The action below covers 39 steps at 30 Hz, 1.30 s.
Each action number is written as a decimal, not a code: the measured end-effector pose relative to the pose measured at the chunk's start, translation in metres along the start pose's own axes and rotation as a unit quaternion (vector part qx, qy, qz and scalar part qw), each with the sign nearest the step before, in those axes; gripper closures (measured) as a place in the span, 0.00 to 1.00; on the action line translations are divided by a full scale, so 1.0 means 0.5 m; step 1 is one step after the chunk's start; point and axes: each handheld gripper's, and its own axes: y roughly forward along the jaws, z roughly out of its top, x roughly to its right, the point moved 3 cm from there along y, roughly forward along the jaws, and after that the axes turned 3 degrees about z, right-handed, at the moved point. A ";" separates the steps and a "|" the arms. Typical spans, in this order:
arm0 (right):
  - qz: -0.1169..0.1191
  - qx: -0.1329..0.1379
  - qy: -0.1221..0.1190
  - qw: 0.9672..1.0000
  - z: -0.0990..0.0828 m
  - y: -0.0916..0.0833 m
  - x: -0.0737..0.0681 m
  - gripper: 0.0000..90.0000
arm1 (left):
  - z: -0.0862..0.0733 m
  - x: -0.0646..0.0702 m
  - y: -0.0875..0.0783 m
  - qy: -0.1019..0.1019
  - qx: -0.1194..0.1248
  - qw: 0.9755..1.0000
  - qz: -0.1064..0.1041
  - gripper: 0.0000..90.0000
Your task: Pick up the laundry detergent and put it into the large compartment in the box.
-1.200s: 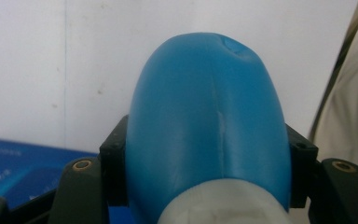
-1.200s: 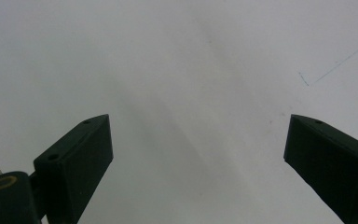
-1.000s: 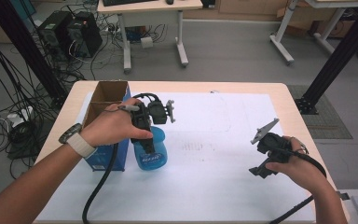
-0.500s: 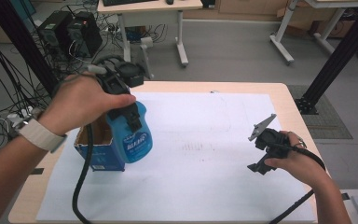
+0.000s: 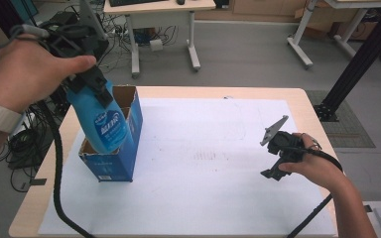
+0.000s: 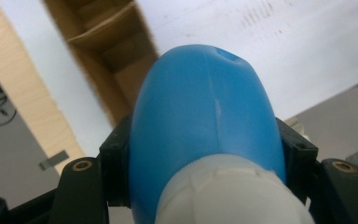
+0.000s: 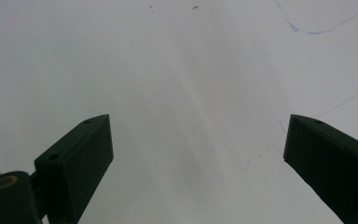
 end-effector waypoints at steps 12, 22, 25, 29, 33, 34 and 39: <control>0.001 0.004 -0.006 1.000 0.005 0.003 0.005 0.09 | 0.012 -0.066 0.020 -0.082 -0.003 0.996 0.018 0.42; 0.002 0.009 -0.011 1.000 0.008 0.003 0.002 0.09 | 0.029 -0.087 0.084 -0.100 -0.008 0.995 0.026 0.42; 0.002 0.009 -0.010 1.000 0.008 0.002 0.003 0.09 | 0.032 -0.093 0.104 -0.106 -0.008 0.994 0.025 0.42; 0.002 0.008 -0.008 1.000 0.010 0.004 0.003 0.09 | 0.033 -0.099 0.124 -0.109 -0.009 0.994 0.022 0.42; 0.003 0.006 -0.007 1.000 0.013 0.005 0.004 0.09 | 0.038 -0.099 0.155 -0.110 -0.010 0.994 0.026 0.42; 0.003 0.006 -0.006 1.000 0.014 0.005 0.003 0.09 | 0.039 -0.098 0.163 -0.109 -0.010 0.994 0.028 0.42; 0.002 0.002 -0.008 1.000 0.017 0.007 0.003 0.09 | 0.046 -0.107 0.210 -0.105 -0.016 0.994 0.019 0.42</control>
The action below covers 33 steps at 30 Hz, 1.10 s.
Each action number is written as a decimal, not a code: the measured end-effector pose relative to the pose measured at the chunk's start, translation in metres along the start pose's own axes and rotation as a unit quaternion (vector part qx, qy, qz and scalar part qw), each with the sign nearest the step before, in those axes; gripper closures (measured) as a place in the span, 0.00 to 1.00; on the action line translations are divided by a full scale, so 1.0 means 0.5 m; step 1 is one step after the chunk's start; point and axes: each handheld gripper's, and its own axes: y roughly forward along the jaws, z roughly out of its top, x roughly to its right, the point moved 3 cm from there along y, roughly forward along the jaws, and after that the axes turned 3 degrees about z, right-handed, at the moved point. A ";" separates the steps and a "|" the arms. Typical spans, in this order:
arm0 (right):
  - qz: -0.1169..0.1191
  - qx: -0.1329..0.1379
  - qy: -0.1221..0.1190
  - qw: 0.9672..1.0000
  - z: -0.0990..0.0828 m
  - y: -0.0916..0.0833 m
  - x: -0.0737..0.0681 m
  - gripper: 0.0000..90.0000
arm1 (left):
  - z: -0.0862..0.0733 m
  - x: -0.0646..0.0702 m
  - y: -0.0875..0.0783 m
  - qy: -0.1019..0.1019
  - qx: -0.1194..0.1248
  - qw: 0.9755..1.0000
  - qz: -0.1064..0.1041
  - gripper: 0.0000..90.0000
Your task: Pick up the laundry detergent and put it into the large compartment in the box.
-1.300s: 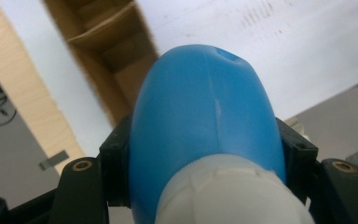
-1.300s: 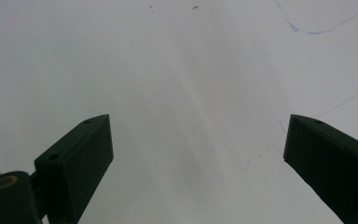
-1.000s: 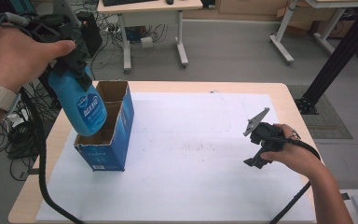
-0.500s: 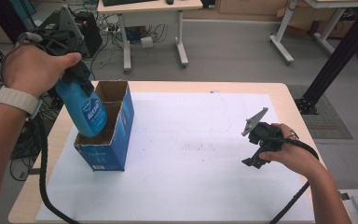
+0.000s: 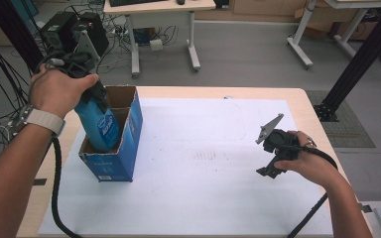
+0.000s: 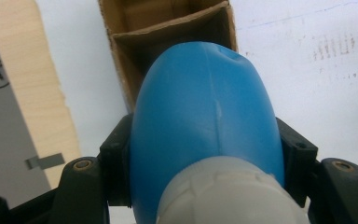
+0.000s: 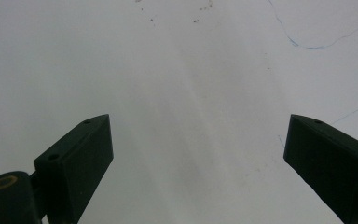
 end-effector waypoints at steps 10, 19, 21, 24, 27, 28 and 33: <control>0.002 -0.005 0.004 1.000 0.001 0.001 0.001 0.09 | 0.016 0.017 0.065 0.007 -0.010 1.000 0.012 0.42; 0.004 -0.007 0.005 1.000 0.004 0.007 0.002 0.09 | 0.018 0.011 0.112 0.000 -0.010 1.000 0.017 0.42; 0.005 -0.009 0.005 1.000 0.005 0.009 0.002 0.09 | 0.020 0.009 0.129 -0.001 -0.013 1.000 0.014 0.42; 0.008 -0.012 0.005 1.000 0.006 0.011 0.004 0.09 | 0.023 0.010 0.139 0.001 -0.018 1.000 0.016 0.42; 0.009 -0.014 0.006 1.000 0.008 0.011 0.005 0.09 | 0.027 0.013 0.154 0.003 -0.023 1.000 0.020 0.42; 0.009 -0.015 0.007 1.000 0.008 0.012 0.005 0.09 | 0.029 0.013 0.158 0.005 -0.027 0.999 0.020 0.42; 0.009 -0.015 0.007 1.000 0.008 0.012 0.006 0.09 | 0.032 0.006 0.179 0.004 -0.032 0.999 0.018 0.42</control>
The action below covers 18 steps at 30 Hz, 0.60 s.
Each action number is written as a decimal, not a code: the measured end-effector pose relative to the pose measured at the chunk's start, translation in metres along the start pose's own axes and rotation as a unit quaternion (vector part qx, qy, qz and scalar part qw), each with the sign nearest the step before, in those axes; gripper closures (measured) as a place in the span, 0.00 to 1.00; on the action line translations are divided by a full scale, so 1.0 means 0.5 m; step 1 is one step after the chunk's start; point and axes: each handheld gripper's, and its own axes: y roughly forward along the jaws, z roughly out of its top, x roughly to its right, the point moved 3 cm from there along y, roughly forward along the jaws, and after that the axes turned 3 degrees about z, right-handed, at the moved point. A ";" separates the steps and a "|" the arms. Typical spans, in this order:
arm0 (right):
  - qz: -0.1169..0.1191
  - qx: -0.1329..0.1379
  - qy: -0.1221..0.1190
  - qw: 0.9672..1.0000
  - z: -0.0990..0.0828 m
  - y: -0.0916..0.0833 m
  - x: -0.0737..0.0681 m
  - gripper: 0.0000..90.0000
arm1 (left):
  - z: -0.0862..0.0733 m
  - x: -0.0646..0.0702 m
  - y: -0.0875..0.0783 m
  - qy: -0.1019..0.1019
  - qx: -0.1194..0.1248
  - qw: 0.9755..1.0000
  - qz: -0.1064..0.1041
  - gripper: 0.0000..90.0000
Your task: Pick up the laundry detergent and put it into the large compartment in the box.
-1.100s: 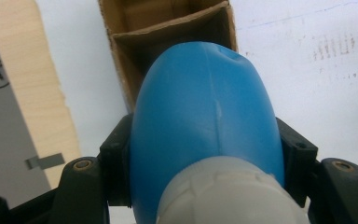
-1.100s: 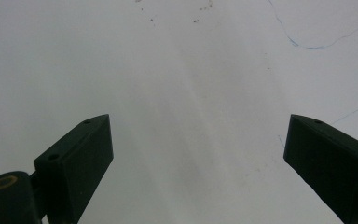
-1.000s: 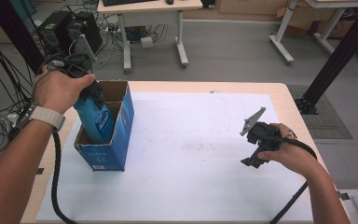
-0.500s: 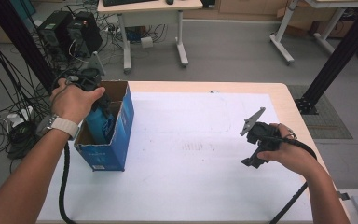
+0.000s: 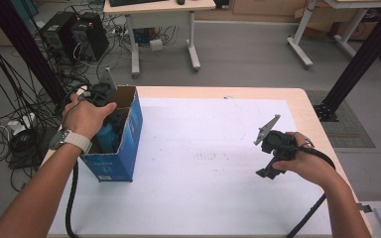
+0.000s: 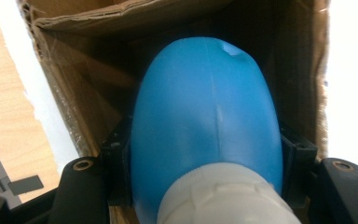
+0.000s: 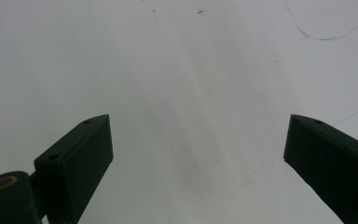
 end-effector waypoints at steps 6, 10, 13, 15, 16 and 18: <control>0.001 0.000 0.000 1.000 0.001 0.001 0.000 0.09 | 0.003 0.000 0.017 0.004 -0.006 1.000 0.002 0.42; -0.001 -0.001 0.003 1.000 -0.001 0.000 0.001 0.09 | -0.001 -0.008 0.020 0.002 -0.002 1.000 -0.003 0.42; -0.001 0.000 0.003 1.000 -0.002 -0.001 0.000 0.09 | -0.002 -0.007 0.022 0.003 0.000 1.000 -0.003 0.42; -0.001 0.000 0.005 1.000 -0.001 -0.002 -0.002 0.09 | -0.002 -0.008 0.022 0.003 0.000 1.000 -0.003 0.42; -0.001 0.000 0.005 1.000 -0.001 -0.002 -0.002 0.09 | -0.002 -0.008 0.022 0.003 -0.001 1.000 -0.003 0.42; -0.002 -0.001 0.003 1.000 -0.001 -0.002 -0.003 0.09 | -0.003 -0.010 0.022 0.005 0.001 1.000 -0.004 0.42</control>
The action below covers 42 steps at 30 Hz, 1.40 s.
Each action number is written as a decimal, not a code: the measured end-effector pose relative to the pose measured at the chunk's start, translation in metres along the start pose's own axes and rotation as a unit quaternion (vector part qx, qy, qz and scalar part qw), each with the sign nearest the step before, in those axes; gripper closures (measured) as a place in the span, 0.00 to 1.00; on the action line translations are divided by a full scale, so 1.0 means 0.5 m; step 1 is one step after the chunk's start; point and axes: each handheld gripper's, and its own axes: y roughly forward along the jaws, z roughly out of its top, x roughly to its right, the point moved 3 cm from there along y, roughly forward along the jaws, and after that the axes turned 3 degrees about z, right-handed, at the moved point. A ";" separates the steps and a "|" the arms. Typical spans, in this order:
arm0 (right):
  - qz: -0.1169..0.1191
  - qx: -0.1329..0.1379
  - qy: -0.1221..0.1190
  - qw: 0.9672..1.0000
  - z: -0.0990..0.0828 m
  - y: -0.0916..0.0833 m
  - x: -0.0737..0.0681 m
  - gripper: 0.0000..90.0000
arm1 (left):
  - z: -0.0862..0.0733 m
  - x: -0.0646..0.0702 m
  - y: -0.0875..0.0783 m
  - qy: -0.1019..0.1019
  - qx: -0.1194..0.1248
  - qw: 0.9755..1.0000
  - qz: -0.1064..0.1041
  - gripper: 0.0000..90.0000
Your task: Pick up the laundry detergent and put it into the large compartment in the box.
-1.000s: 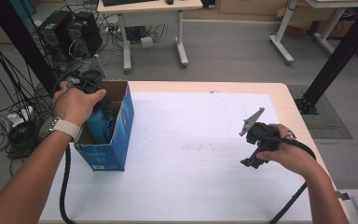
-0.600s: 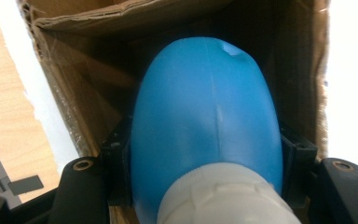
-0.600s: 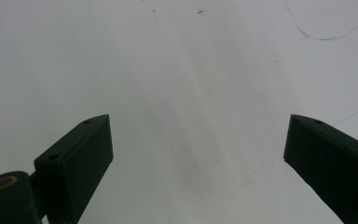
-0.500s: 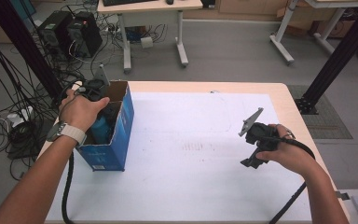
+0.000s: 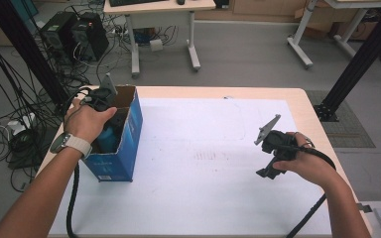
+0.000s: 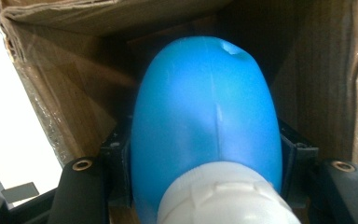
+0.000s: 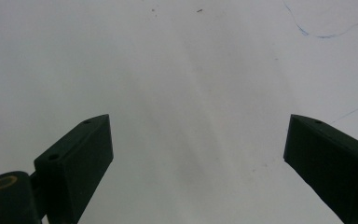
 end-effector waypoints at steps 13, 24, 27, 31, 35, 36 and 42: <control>0.000 -0.002 -0.006 1.000 0.014 -0.010 -0.007 0.09 | -0.047 0.022 -0.090 0.045 0.028 0.998 0.034 0.27; -0.003 -0.003 -0.005 1.000 0.020 -0.010 -0.015 0.09 | -0.117 0.042 -0.222 0.137 0.090 0.986 0.036 0.12; -0.005 -0.003 -0.003 1.000 0.019 -0.013 -0.018 0.09 | -0.128 0.067 -0.231 0.164 0.099 0.980 0.044 0.10; -0.006 -0.002 -0.001 1.000 0.015 -0.014 -0.022 0.09 | -0.127 0.094 -0.235 0.201 0.098 0.974 0.042 0.08; -0.006 -0.002 0.001 1.000 0.011 -0.015 -0.025 0.09 | -0.127 0.120 -0.240 0.233 0.102 0.966 0.043 0.07; -0.007 -0.002 0.003 1.000 0.009 -0.015 -0.026 0.09 | -0.127 0.125 -0.242 0.240 0.104 0.964 0.041 0.07; -0.006 -0.002 0.008 1.000 0.001 -0.015 -0.030 0.09 | -0.124 0.168 -0.246 0.323 0.100 0.940 0.048 0.06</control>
